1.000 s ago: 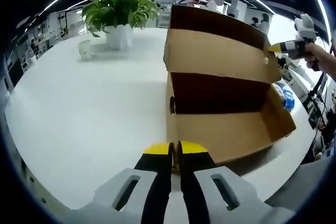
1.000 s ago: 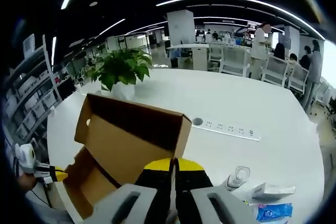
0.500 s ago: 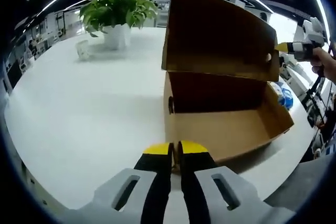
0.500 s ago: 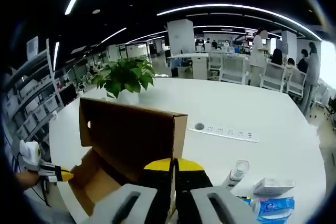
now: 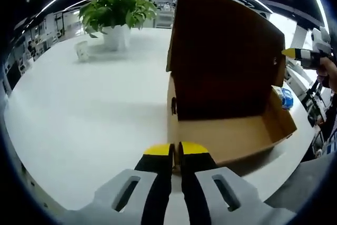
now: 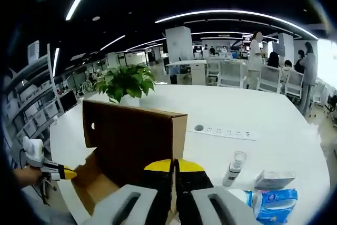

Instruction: Operate the shoe box by opening the lid, removing the specified soft item, and placing it in the target area until the item is outside and the box remains undamaged.

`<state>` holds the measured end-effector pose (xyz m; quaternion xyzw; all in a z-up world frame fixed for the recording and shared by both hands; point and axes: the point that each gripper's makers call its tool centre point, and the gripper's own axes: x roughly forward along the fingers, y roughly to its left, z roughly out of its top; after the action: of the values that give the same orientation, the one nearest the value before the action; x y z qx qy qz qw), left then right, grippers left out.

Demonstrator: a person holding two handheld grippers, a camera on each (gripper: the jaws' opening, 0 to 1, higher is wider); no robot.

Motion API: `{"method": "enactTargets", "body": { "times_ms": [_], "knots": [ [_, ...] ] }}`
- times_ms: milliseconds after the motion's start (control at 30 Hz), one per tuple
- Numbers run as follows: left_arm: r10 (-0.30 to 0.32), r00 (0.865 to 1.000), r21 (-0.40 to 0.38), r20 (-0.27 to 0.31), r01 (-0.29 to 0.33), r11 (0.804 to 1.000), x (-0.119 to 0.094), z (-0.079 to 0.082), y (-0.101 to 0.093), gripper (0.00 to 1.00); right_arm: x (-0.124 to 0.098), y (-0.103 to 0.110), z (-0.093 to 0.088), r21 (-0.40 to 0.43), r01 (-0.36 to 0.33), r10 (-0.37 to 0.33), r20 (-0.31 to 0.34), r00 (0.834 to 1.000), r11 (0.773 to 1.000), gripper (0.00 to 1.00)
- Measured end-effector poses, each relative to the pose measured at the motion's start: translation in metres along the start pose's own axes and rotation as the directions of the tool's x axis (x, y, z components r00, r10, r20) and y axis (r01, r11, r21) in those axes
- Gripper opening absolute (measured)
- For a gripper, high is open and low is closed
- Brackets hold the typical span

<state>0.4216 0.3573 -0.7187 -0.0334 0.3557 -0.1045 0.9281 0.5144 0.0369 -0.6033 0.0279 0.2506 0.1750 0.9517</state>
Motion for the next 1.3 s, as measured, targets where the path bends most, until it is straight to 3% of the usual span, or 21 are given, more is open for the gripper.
{"method": "enactTargets", "body": {
  "times_ms": [1300],
  "knots": [
    [0.003, 1.0, -0.005, 0.005, -0.003, 1.0, -0.005, -0.002, 0.002, 0.03, -0.03, 0.026, -0.022, -0.013, -0.092, 0.093, 0.02, 0.996, 0.996, 0.0]
  ]
}}
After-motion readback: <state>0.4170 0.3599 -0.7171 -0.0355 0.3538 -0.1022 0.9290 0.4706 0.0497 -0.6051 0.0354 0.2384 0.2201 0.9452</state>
